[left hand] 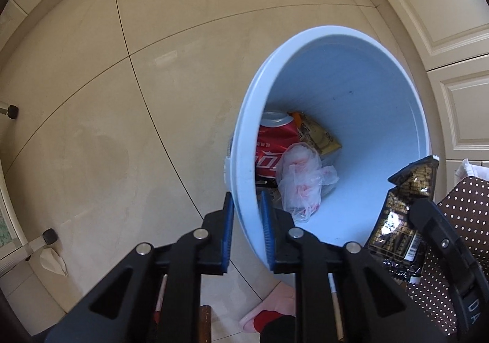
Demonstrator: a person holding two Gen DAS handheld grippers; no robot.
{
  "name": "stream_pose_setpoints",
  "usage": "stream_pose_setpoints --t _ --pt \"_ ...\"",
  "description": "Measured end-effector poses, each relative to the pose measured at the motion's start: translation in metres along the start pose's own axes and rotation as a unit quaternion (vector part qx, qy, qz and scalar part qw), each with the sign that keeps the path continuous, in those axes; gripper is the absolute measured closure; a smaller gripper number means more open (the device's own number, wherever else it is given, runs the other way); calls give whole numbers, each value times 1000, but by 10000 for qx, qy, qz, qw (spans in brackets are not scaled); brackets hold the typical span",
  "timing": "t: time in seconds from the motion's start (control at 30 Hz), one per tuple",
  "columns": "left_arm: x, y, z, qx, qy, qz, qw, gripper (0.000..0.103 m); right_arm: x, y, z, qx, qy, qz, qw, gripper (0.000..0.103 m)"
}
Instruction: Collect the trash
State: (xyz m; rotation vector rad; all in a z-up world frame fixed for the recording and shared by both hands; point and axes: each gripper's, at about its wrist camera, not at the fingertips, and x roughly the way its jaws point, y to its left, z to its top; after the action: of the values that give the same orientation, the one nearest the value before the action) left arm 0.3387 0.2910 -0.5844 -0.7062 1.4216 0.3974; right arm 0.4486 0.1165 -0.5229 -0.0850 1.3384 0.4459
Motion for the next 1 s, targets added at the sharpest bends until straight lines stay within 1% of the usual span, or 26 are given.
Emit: stream_pose_setpoints --t 0.03,0.1,0.2,0.27,0.33,0.43,0.47,0.5,0.53,0.6,0.73,0.77,0.9,1.0 --pt "-1 0 -1 8 1 11 10000 86 -1 -1 0 5 -23 -1 10000 89" --pt "7 -13 4 7 17 27 10000 86 -6 -1 -2 19 -62 4 10000 89" --pt "10 -16 4 2 39 48 10000 86 -10 -3 -4 21 -157 -4 9999 86" --pt "11 -18 5 8 49 66 10000 86 -15 -3 -3 42 -299 -19 9995 84" --pt "12 -21 6 2 77 90 9999 86 -20 -4 -3 33 -406 -51 9992 80" --pt "14 -25 8 29 78 157 9998 83 -28 -6 -3 20 -514 -139 9986 71" --pt "9 -28 9 70 -1 232 9997 82 -31 -7 -4 20 -522 -158 9985 67" --pt "6 -31 9 98 -52 286 9995 79 -34 -8 -5 21 -531 -174 9984 65" --pt "1 -32 8 139 -113 309 9994 77 -38 -10 -6 20 -557 -194 9983 62" --pt "-12 -36 7 182 -216 308 9991 66 -47 -11 -8 -4 -611 -243 9978 62" --pt "-48 -47 -2 347 -488 248 9979 63 -76 -12 -12 -74 -842 -347 9958 62" --pt "-57 -49 -3 408 -560 235 9973 59 -83 -11 -13 -83 -903 -365 9952 62" --pt "-109 -66 -18 704 -1095 119 9914 47 -125 -8 -24 -144 -1222 -442 9914 60" --pt "-150 -77 -37 955 -1487 41 9843 45 -160 -5 -33 -111 -1456 -491 9881 59"
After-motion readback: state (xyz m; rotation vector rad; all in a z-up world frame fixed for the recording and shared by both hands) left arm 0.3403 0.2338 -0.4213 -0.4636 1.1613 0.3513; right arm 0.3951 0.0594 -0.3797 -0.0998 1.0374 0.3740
